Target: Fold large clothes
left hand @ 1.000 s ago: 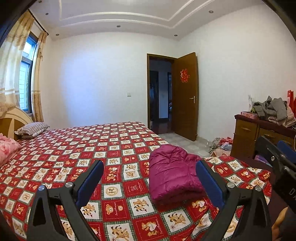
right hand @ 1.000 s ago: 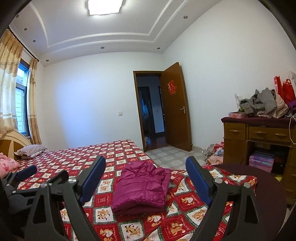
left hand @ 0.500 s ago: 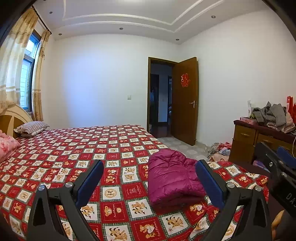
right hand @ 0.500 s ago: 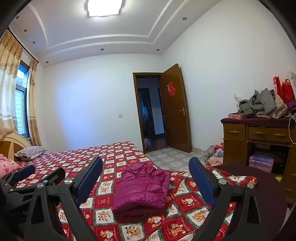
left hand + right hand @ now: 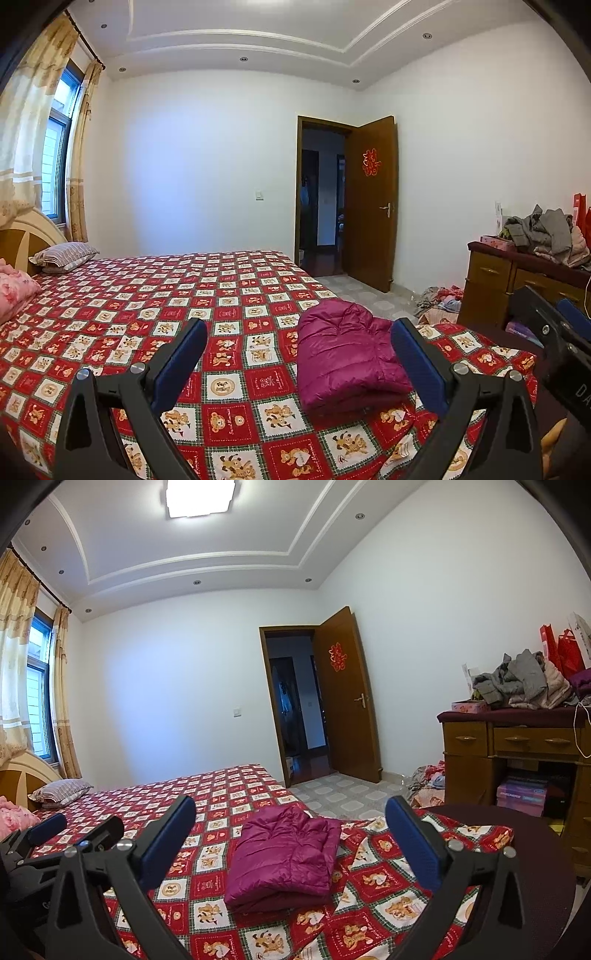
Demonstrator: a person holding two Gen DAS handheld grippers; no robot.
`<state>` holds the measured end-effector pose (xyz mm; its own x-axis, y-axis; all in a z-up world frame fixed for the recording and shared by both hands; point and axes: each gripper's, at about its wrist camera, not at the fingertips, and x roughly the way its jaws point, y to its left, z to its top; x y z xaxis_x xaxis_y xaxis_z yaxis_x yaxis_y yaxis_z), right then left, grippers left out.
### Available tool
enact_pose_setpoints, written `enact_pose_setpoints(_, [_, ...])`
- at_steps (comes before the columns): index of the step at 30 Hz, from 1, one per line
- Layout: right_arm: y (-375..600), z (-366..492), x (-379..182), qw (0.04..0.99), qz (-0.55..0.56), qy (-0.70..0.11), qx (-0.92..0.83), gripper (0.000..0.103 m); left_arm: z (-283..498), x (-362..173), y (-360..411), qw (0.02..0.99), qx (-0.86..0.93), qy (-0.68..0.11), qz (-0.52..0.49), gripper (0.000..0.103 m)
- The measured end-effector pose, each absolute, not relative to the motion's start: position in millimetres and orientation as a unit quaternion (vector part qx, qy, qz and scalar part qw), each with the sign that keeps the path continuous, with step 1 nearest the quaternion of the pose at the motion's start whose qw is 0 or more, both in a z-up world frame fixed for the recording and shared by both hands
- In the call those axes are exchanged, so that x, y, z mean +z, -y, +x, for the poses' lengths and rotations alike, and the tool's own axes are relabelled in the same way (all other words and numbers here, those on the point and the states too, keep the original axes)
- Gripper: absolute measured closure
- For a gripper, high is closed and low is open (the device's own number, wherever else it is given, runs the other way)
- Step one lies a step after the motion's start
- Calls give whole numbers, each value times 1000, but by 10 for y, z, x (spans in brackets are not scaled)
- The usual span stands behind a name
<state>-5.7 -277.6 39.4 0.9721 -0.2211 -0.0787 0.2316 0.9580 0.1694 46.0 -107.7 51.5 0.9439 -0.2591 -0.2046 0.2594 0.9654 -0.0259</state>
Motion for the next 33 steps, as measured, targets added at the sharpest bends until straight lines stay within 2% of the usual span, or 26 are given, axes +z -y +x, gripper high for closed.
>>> enact_pose_setpoints(33, [2797, -33, 412, 989, 89, -30, -113, 0, 521, 550, 1084, 988, -111, -108, 8, 3])
